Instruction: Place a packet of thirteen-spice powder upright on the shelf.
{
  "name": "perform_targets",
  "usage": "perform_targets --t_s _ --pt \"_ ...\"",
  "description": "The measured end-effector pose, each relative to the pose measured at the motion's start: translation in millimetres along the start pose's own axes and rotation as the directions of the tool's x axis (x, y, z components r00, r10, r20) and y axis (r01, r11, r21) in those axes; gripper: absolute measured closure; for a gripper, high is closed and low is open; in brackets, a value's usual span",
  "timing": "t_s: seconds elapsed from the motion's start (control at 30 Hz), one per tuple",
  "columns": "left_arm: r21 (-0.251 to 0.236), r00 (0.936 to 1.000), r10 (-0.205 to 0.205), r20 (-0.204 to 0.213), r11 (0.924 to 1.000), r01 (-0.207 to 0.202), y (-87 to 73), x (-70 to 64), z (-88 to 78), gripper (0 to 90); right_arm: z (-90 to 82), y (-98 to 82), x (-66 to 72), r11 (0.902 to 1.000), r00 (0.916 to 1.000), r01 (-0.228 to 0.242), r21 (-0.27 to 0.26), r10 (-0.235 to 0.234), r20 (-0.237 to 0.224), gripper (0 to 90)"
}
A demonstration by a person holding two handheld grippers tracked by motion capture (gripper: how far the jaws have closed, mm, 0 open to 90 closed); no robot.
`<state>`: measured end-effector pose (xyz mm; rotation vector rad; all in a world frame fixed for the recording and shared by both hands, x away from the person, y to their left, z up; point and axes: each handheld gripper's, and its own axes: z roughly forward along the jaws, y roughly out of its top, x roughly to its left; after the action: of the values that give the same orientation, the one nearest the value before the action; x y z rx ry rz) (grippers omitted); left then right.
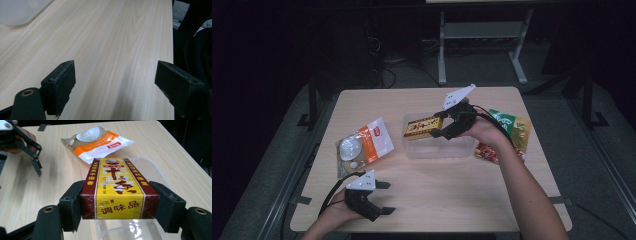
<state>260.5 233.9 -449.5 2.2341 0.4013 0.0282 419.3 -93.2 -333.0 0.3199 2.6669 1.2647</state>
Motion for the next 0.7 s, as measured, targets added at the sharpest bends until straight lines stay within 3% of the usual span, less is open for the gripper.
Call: perform_targets --t_s 0.43,0.7 --pt "0.005 1.0000 -0.003 0.008 1.0000 0.003 -0.5 0.1 -0.2 16.4 19.1 -2.3 -13.3 0.9993 0.9990 -0.022 0.030 0.021 0.039 31.7" --pt "0.004 0.9999 -0.001 0.015 1.0000 0.001 -0.8 -0.4 -0.2 16.4 32.5 -3.1 -18.0 0.9983 0.9993 0.015 0.057 -0.017 0.034 31.6"
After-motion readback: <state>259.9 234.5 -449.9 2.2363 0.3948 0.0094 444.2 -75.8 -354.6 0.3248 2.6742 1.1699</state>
